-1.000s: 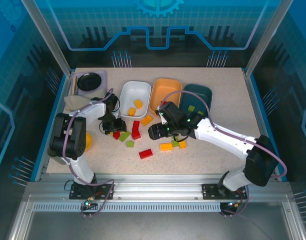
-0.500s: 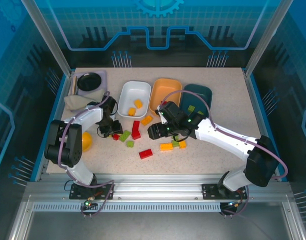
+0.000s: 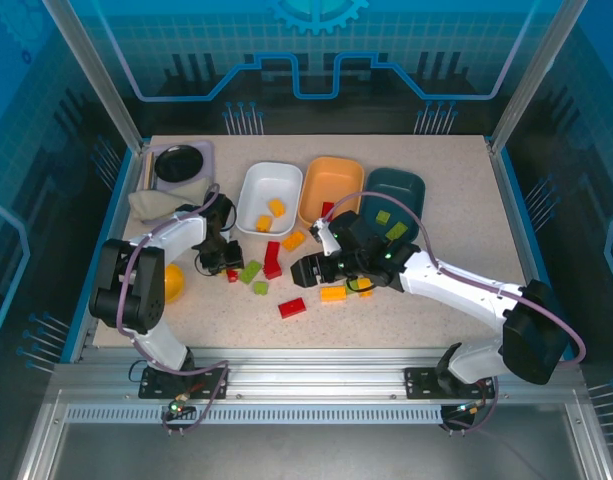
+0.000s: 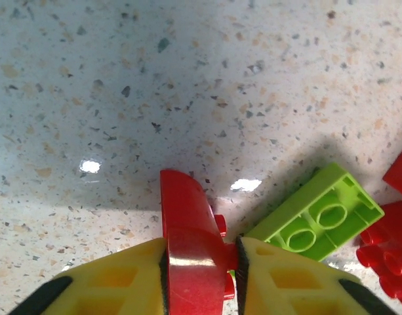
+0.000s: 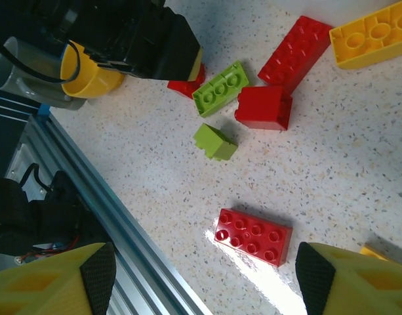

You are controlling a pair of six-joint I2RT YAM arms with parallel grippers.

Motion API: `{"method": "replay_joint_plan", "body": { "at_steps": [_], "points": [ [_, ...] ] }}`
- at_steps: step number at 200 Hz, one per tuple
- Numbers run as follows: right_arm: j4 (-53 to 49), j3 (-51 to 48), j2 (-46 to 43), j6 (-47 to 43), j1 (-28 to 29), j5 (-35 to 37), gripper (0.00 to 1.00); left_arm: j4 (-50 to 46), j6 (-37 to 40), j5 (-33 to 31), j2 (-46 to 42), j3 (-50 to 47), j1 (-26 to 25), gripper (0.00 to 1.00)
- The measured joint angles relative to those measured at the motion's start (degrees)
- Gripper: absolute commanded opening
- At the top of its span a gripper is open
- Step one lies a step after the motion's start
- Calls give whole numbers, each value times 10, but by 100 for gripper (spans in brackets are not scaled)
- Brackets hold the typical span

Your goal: Sort the legos into containers by color

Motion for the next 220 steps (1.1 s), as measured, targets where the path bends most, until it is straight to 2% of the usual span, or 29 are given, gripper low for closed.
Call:
{"method": "replay_joint_plan", "body": {
  "at_steps": [30,84,127,149,170,196,220],
  "points": [
    [8,0,0,6,-3,-3,75,0,1,-5,1,-7,0,41],
    [8,0,-2,9,-3,-2,74,0,-12,-13,4,-7,0,21],
    [-1,-2,-48,14,-39,19,73,-37,-16,-24,-37,10,-2,21],
    [0,-11,-98,29,-92,47,73,-69,-30,-22,-57,86,-17,21],
    [0,-13,-126,43,-141,71,73,-75,-50,-18,-39,188,-64,21],
    [-17,-10,-122,51,-183,92,73,-75,-75,-14,52,334,-148,21],
    [-46,2,-103,58,-209,99,73,-79,-90,-8,171,465,-199,21]
  ]
}}
